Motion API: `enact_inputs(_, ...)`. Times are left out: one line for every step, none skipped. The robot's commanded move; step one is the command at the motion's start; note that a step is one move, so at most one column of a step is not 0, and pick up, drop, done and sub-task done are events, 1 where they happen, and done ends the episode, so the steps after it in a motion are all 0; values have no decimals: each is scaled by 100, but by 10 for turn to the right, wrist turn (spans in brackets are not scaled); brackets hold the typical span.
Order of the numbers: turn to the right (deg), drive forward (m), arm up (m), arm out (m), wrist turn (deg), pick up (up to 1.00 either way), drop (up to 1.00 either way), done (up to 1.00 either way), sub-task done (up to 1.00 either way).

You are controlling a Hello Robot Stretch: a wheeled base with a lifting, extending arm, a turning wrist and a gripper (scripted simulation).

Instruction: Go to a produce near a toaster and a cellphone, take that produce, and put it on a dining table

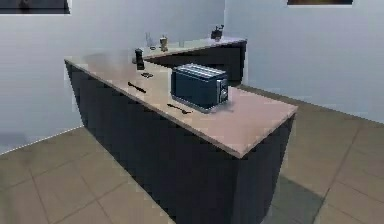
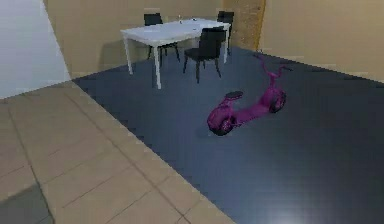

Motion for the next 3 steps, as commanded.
enact_inputs(90,0,0,0,0,0,0,0,0)
enact_inputs(0,10,0,0,0,0,0,0,0)
enact_inputs(-450,0,0,0,0,0,0,0,0)
